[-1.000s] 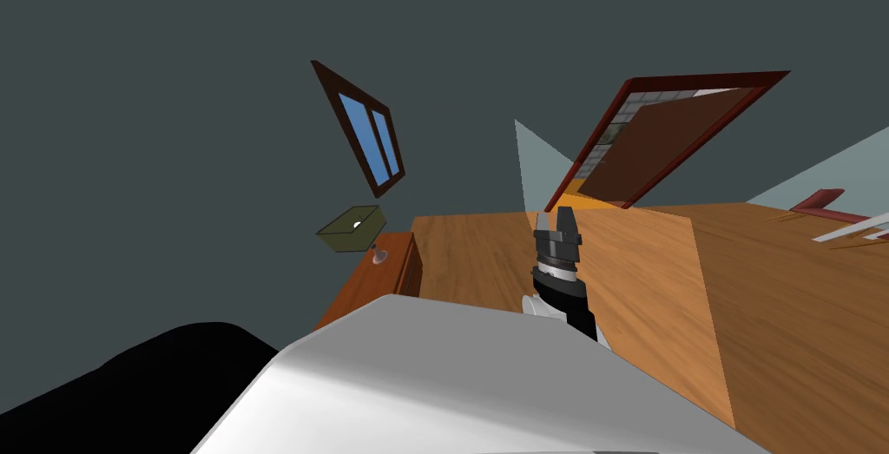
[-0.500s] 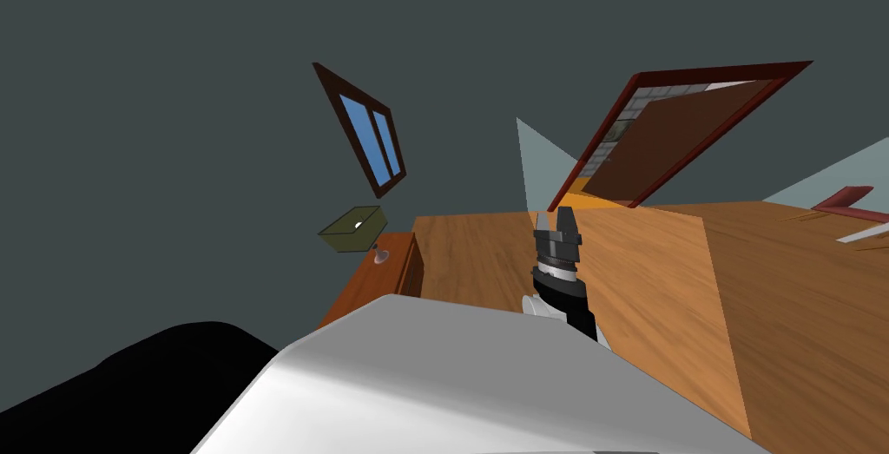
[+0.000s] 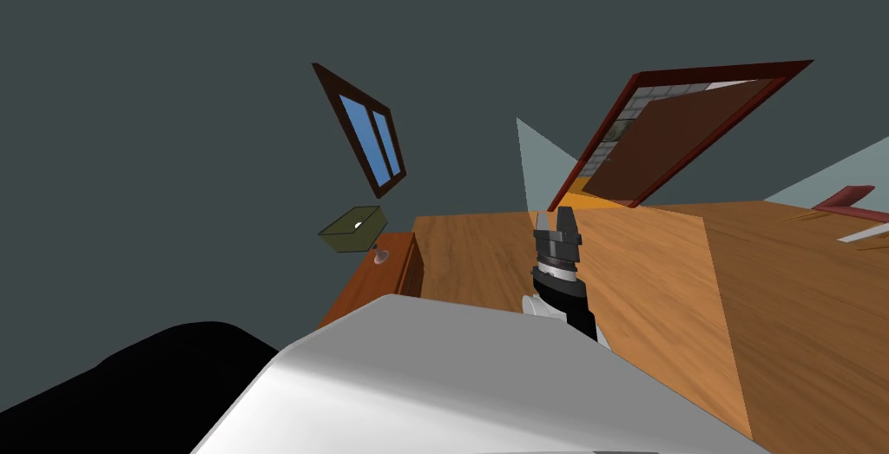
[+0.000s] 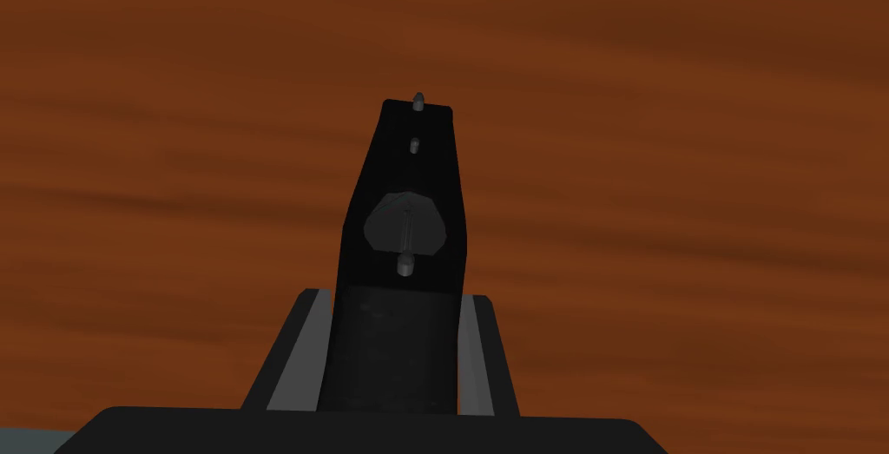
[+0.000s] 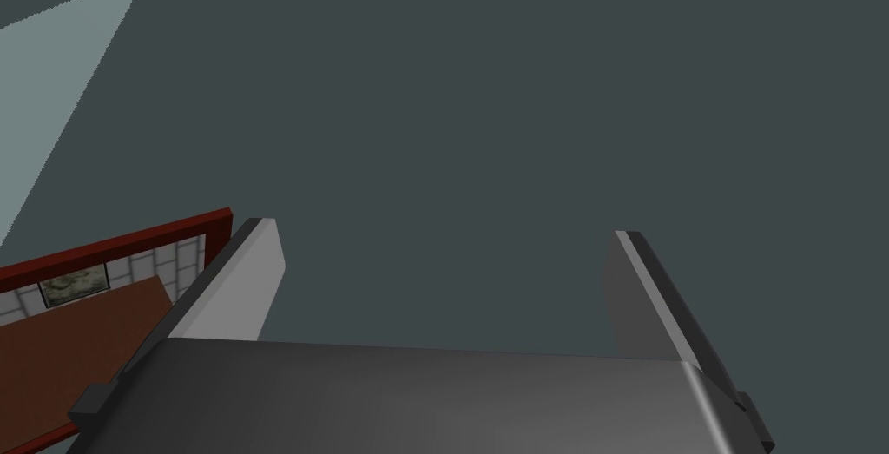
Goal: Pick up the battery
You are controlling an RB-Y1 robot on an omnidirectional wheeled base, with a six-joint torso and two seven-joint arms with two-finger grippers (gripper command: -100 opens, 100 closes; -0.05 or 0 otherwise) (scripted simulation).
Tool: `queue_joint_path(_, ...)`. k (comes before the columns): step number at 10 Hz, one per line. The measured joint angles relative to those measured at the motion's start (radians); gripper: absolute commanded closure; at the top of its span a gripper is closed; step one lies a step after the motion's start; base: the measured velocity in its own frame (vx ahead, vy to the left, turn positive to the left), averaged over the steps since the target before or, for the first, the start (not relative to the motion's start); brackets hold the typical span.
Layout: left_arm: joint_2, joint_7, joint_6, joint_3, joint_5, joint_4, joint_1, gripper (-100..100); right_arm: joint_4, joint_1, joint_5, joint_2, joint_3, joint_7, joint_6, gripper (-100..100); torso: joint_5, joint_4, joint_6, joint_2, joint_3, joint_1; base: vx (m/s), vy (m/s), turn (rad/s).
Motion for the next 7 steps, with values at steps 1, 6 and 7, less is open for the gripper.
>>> queue_joint_path(1, 0.000, 0.000, 0.000, 0.000, 0.000, 0.000, 0.000, 0, 0.000, 0.000, 0.000, 0.000, 0.000, 0.000, 0.000, 0, 0.000, 0.000, 0.000, 0.000, 0.000, 0.000, 0.000, 0.000, 0.000)
queue_joint_path(6, 0.069, 0.007, 0.007, -0.028, 0.066, -0.070, 0.042, 100, 0.000, 0.000, 0.000, 0.000, 0.000, 0.000, 0.000, 0, -0.001, 0.000, 0.000, 0.000, 0.000, 0.000, -0.006, -0.005, -0.020)
queue_joint_path(7, 0.071, 0.007, 0.008, -0.028, 0.067, -0.072, 0.043, 0, 0.000, 0.000, 0.000, 0.000, 0.000, 0.000, 0.000, 0, 0.000, 0.000, 0.000, 0.000, 0.000, 0.000, 0.000, 0.000, 0.000)
